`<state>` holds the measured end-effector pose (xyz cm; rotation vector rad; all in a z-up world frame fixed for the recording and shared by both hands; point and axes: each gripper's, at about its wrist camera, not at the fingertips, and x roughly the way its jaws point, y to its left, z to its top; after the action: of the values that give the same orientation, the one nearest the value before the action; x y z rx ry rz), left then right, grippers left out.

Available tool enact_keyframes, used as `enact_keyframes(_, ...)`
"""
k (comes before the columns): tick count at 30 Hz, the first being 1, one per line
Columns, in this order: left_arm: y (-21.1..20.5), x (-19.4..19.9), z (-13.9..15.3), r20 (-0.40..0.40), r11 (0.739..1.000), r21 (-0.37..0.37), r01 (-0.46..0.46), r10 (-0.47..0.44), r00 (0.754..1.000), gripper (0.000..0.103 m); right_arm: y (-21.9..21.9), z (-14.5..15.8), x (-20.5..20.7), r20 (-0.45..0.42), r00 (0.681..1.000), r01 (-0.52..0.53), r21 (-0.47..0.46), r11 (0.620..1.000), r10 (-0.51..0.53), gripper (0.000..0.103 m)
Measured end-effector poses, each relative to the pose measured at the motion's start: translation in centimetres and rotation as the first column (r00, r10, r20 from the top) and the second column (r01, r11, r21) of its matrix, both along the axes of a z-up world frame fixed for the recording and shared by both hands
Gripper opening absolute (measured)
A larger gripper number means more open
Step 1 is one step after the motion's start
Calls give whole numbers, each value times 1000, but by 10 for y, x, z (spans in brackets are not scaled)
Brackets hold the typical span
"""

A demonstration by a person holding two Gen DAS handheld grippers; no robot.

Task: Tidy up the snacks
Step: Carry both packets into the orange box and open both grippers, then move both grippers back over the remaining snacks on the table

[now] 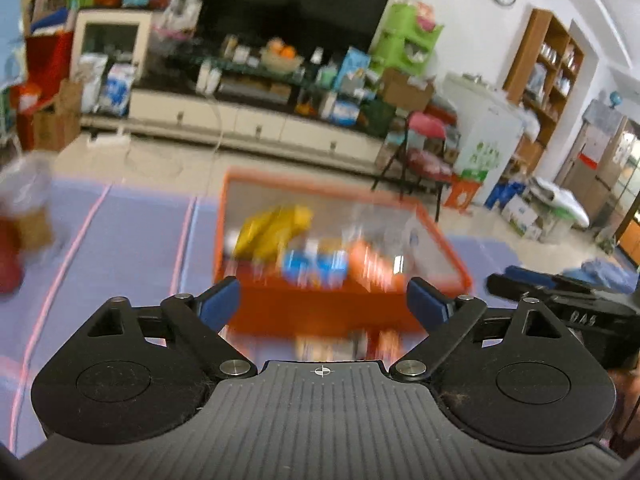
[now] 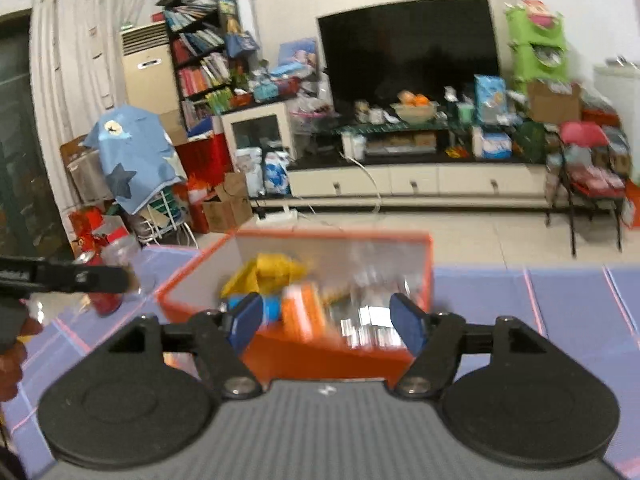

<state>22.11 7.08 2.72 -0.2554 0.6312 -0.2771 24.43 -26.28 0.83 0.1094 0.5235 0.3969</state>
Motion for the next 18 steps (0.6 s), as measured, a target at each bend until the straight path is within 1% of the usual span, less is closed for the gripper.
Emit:
enact_keyframes(3,1,-44,-33,-79,1000,13,-9,10,997,67,-16,-35,-34,-90,995,53,34,998,-50,72)
enact_keyframes(6,-5,-79,-69,-176,1000,-1,3,-3,984,66,-34,-73,-60,-172,978,140,100,985,-122,72)
enact_keyframes(8,-12,-93,-84,-221,1000,-20,13,-18,975,64,-47,-85,-62,-238,958,198,144,970,-160,72)
enact_keyframes(9,-17,-95,-88,-236,999,-34,21,-28,971,64,-52,-86,-59,-262,951,211,163,964,-164,72)
enact_keyframes(10,-23,-95,-90,-243,999,-45,28,-38,969,64,-56,-83,-59,-252,954,209,179,961,-161,72)
enact_keyframes(12,-35,-87,-85,-231,997,-60,43,-56,971,64,-64,-79,-61,-227,957,222,179,958,-179,72)
enact_keyframes(13,-44,-80,-79,-208,997,-62,52,-64,976,65,-67,-79,-61,-230,953,242,176,954,-199,72)
enact_keyframes(16,-73,-53,-60,-133,996,-59,63,-70,989,68,-76,-84,-57,-286,933,282,206,937,-218,73)
enact_keyframes(18,-91,-36,-53,-93,997,-46,69,-73,993,68,-80,-83,-57,-296,933,278,225,934,-206,73)
